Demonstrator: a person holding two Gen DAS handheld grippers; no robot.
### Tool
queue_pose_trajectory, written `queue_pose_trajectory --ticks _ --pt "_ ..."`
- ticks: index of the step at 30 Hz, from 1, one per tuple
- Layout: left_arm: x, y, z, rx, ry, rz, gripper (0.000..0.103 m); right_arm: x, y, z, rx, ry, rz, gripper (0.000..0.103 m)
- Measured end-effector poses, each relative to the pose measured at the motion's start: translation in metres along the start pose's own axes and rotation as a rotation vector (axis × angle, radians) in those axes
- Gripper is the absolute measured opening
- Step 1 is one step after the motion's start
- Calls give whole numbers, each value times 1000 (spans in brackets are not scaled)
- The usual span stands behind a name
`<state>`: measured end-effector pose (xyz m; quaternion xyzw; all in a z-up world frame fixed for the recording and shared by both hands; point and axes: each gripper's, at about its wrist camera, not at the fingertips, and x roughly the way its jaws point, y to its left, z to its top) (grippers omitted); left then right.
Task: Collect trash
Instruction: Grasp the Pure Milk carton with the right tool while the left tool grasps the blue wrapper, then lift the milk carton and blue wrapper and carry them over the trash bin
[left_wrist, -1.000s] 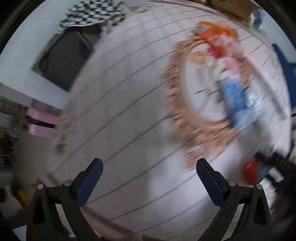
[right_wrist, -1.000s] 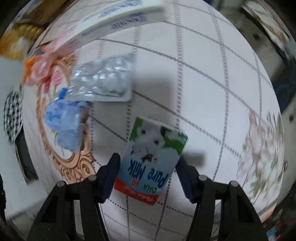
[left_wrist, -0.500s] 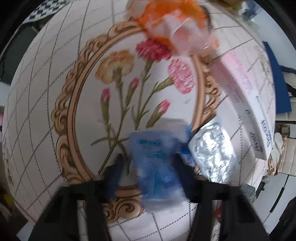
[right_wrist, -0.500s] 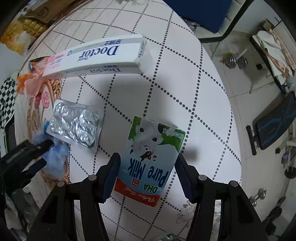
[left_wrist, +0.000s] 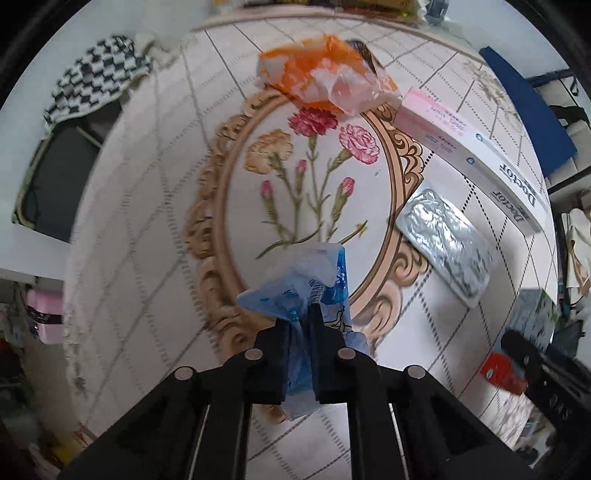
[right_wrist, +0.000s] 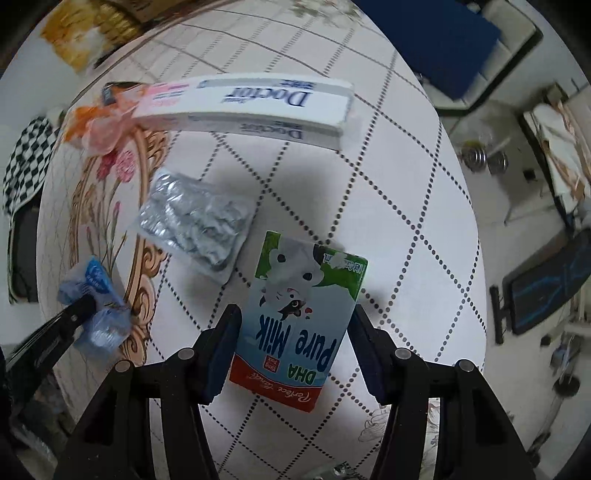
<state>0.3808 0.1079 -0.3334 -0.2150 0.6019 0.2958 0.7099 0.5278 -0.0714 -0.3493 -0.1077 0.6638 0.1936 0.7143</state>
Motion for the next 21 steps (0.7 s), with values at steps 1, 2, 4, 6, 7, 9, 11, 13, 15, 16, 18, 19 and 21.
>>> queue_pose_trajectory --ticks 1,2,4,6,7,9,11,13,15,16,18,19,21 --pt "-6 2 -4 4 -13 4 6 -2 5 -4 -14 -12 -1 61" --pt "-12 4 -11 7 -27 8 6 -4 8 -7 -23 -19 -1 61" --pt "-32 11 -22 11 -60 7 6 -11 17 -15 -43 -34 -5 61" --pt "-47 16 -17 16 -85 -2 6 -16 21 -23 -69 -54 -1 60" --pt "-54 18 -21 21 -98 -3 6 -21 25 -28 -81 -66 -5 60" --pt "-70 25 -30 29 -131 -12 6 -34 35 -42 -111 -97 -11 60" --pt "-83 39 -45 33 -158 -36 6 -44 40 -55 -134 -124 -14 60" --pt "-101 52 -68 43 -185 -56 6 -63 49 -75 -151 -157 -16 60" --pt "-112 64 -84 62 -209 -77 6 -81 57 -98 -160 -189 -10 60" --pt "-118 71 -93 74 -221 -84 6 -90 61 -112 -158 -203 -3 60" --pt "-135 87 -121 104 -253 -98 6 -109 69 -142 -152 -232 5 60" --pt "-139 93 -129 114 -261 -103 6 -116 73 -154 -148 -242 9 60" --pt "-151 112 -158 131 -279 -122 6 -133 80 -191 -132 -269 22 60"
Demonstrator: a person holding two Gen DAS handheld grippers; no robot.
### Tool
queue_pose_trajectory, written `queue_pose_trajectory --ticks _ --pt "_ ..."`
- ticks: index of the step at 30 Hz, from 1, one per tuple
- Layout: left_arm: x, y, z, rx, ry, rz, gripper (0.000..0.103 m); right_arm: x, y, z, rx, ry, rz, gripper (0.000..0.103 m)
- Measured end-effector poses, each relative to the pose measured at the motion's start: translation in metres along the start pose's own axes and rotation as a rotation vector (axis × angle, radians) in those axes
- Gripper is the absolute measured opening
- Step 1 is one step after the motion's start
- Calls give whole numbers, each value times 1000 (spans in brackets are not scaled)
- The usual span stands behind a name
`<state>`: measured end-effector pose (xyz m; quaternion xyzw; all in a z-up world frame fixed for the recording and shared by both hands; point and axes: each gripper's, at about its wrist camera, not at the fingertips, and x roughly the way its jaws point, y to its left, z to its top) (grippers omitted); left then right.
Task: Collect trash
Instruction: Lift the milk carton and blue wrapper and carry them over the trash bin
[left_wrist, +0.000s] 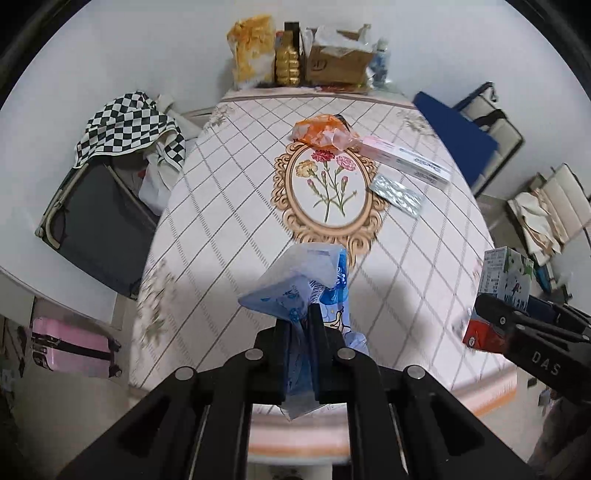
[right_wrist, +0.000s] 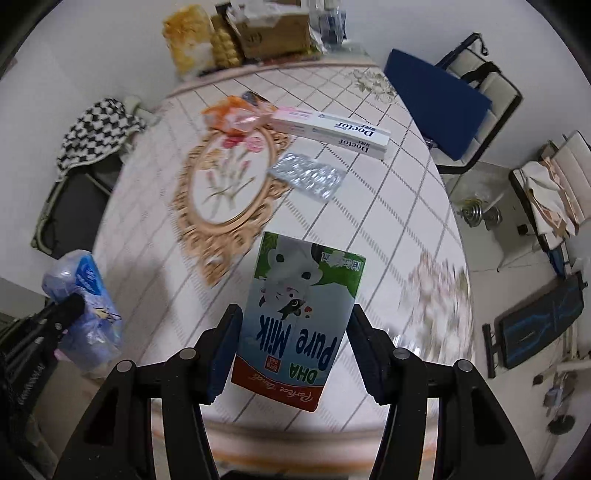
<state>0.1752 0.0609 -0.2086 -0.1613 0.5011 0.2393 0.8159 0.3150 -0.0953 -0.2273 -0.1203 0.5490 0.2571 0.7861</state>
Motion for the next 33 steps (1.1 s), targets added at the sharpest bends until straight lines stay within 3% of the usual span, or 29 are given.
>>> queue_pose_trajectory --ticks 6,13,19,23,29,33 --pt "-27 30 -67 20 43 -34 6 -51 32 -105 70 2 38 59" --pt "1 50 -159 -4 214 -73 6 -37 38 -227 109 163 79 59" --pt "75 46 -244 -34 439 -131 6 35 17 -324 178 362 111 59" --pt "161 38 -291 -72 571 -199 7 108 -4 -375 258 457 153 59" --pt "285 26 -335 -93 625 -212 8 239 -35 -430 354 510 155 59" --pt "343 19 -358 -73 655 -220 12 313 -42 -452 381 539 188 59"
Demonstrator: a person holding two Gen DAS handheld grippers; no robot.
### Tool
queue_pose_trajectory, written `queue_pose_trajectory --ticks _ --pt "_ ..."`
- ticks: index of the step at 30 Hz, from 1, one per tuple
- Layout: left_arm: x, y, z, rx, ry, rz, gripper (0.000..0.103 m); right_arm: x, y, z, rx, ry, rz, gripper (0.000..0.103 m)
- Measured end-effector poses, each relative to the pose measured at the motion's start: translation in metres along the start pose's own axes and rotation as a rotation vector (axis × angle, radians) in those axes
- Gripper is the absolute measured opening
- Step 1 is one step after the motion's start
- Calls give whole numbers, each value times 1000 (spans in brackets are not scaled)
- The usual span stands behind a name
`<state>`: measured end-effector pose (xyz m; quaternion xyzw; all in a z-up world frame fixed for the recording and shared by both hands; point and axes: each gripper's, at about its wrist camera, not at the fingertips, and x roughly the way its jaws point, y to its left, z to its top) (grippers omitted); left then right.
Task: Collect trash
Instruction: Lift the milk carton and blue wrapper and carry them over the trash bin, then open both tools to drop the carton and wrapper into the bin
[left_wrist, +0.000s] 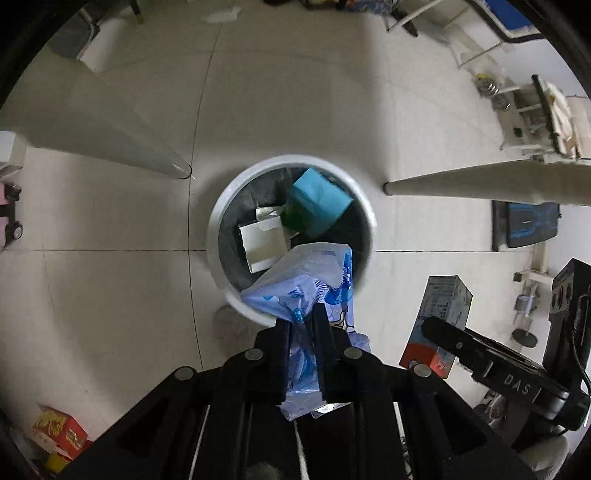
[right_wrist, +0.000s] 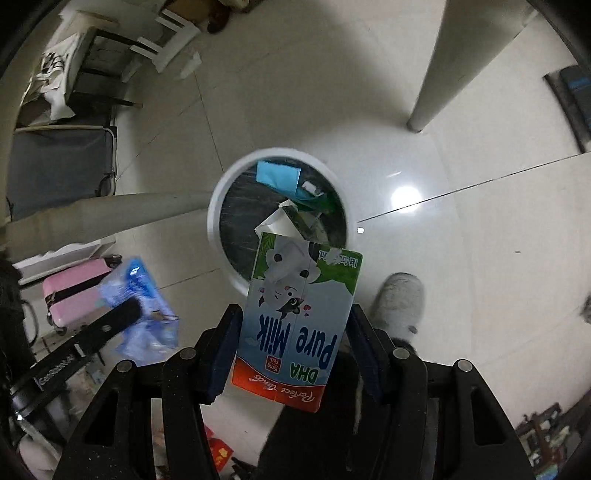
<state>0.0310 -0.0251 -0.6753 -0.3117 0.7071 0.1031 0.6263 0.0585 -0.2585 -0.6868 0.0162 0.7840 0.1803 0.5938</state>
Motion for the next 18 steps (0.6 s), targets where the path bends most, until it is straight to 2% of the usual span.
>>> queue_pose_trajectory --ticks 1,2,4,5,6,7,8,9,11,12,18 --pt "14 3 3 -2 12 0 12 17 -3 5 -2 10 2 59" --pt "19 5 6 -6 19 1 24 29 -5 11 -2 17 11 60" --pt "27 16 7 -15 12 10 67 53 -13 17 -1 24 30 64" --pt "28 18 7 -17 5 19 75 62 -15 21 -7 29 35 74" --pt "28 22 7 -25 -3 37 79 72 -18 24 -7 31 37 79" --pt "26 26 6 -30 -13 49 82 75 -21 27 -4 33 40 87" --pt "24 30 3 -29 -17 64 86 80 -22 29 -6 39 35 89" --pt "24 34 0 -26 -19 85 102 84 -24 29 -8 39 17 90" --pt "17 38 -6 -13 -37 132 103 89 -24 28 -19 42 -21 100" --pt "12 38 -9 -7 -45 153 103 90 -21 28 -30 37 -43 101" --pt "-18 28 -28 10 -79 198 103 64 -3 18 -130 -21 -232 102"
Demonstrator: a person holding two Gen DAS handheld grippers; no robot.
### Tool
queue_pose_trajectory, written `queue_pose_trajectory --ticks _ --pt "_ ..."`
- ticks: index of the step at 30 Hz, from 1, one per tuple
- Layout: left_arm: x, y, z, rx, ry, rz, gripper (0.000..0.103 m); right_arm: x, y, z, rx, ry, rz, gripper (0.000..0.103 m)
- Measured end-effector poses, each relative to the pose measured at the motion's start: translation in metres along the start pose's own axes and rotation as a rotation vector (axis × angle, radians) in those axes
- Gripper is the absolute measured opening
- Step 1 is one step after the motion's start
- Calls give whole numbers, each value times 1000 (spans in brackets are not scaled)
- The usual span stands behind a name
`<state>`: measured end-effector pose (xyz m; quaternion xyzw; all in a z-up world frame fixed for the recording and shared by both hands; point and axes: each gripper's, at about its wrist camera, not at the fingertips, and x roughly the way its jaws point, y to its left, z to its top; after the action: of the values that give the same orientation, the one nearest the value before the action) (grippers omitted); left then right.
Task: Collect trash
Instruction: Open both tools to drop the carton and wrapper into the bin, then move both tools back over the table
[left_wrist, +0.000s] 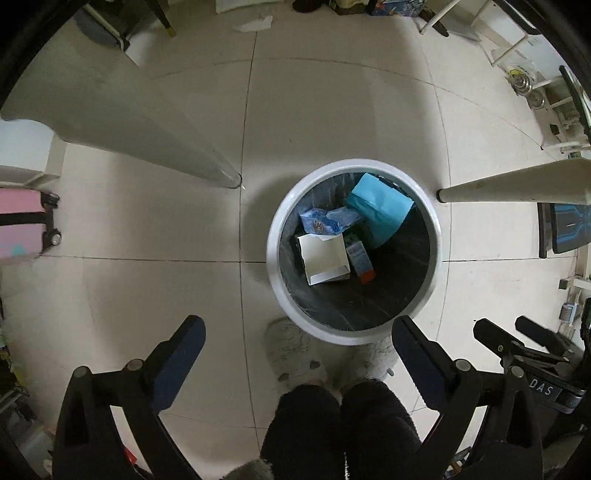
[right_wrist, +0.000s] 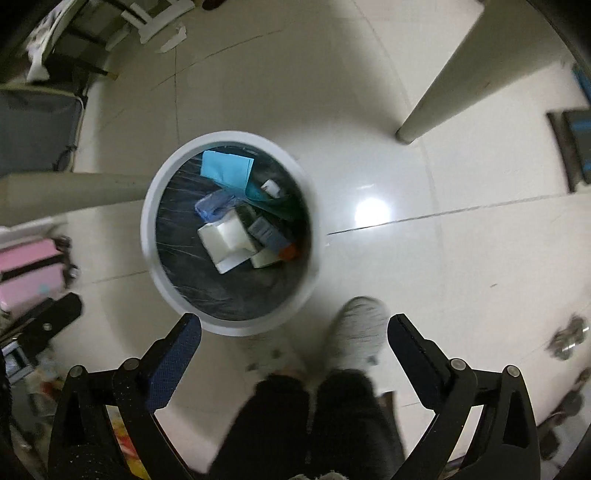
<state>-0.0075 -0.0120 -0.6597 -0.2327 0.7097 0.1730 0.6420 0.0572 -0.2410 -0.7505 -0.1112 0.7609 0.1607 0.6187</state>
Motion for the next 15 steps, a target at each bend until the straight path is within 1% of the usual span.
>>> queue_pose_trajectory --ticks 1,2,6,12,15 --pt "-2 -4 -1 1 -4 8 103 -3 3 -1 -10 -4 -12 102" --pt "-11 -5 -4 0 -13 13 103 -10 6 -3 -24 -9 -28 102" --pt "-41 -7 -15 -9 -31 8 103 -36 17 -10 -65 -34 -66 102" --pt "-85 -9 -29 -12 -64 13 103 -85 23 -24 -96 -79 -71 102" --pt "-93 -13 -32 -17 -76 8 103 -109 25 -33 -104 -89 -75 102"
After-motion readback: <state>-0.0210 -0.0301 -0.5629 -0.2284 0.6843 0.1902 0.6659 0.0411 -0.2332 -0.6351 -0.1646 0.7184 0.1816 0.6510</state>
